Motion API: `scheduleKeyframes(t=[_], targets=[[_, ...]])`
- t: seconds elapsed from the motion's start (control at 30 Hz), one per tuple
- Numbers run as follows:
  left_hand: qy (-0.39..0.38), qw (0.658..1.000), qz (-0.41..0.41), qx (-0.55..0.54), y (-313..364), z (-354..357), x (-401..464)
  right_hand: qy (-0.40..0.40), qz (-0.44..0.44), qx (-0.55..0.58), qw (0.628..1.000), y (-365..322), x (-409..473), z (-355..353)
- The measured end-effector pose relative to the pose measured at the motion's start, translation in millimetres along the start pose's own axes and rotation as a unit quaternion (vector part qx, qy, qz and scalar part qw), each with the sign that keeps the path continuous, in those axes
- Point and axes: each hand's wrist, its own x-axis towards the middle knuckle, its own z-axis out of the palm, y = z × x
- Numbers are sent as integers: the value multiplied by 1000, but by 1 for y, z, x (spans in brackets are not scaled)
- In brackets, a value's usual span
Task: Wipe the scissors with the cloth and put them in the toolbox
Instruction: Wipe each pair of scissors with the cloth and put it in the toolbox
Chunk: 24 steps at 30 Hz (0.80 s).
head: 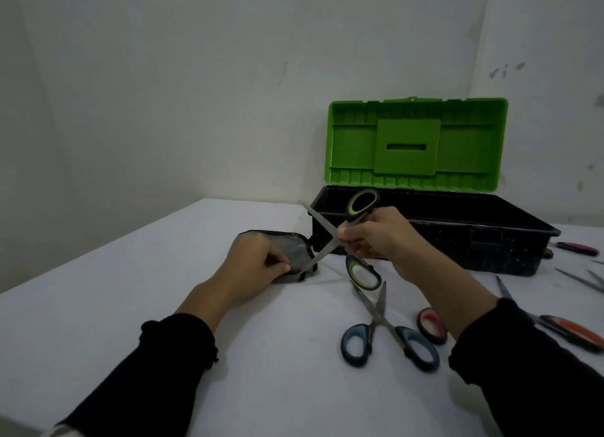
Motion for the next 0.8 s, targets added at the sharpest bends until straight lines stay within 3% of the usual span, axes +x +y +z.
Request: scheduleKeyframes(t=[0.17,0.4,0.5,0.6,0.8], targets=[[100,982,-63,-148,22,-6,7,8,3,37,999,4,4,4],[54,934,-84,-344,46,5,3,58,5,61,996,11,7,16],[98,954,-51,-278,42,6,4,45,16,64,997,11,7,20],[121,951,-64,-277,38,7,3,39,-2,69,997,12,7,29],[89,964,-44,-247,36,4,4,31,-22,96,995,8,5,28]])
